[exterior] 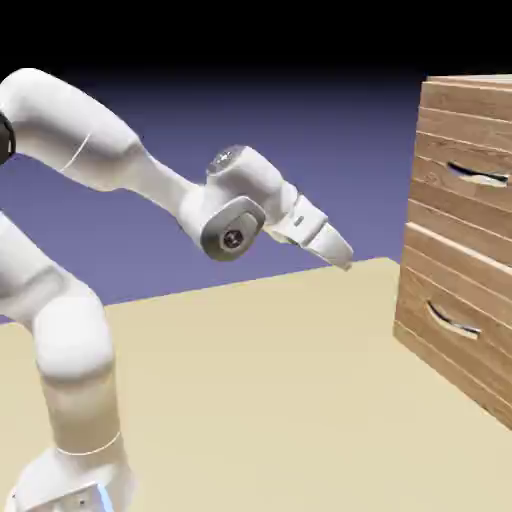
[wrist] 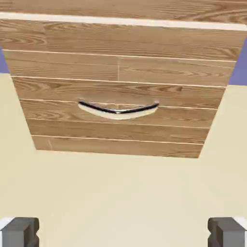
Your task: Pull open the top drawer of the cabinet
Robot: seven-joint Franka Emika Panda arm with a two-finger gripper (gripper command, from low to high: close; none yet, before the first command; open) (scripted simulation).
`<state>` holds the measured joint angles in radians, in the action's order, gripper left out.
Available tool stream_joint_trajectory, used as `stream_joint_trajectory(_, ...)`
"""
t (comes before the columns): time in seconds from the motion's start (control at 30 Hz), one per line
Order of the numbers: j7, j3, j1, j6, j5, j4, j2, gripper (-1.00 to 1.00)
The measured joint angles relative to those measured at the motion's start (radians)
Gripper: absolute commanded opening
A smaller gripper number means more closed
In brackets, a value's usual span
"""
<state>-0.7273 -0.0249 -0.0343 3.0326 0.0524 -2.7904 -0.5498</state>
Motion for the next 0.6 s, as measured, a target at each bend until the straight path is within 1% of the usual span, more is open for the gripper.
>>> stream_joint_trajectory(0.6,0.204,-0.372,-0.332,-0.066,0.783,0.292,0.301,0.0)
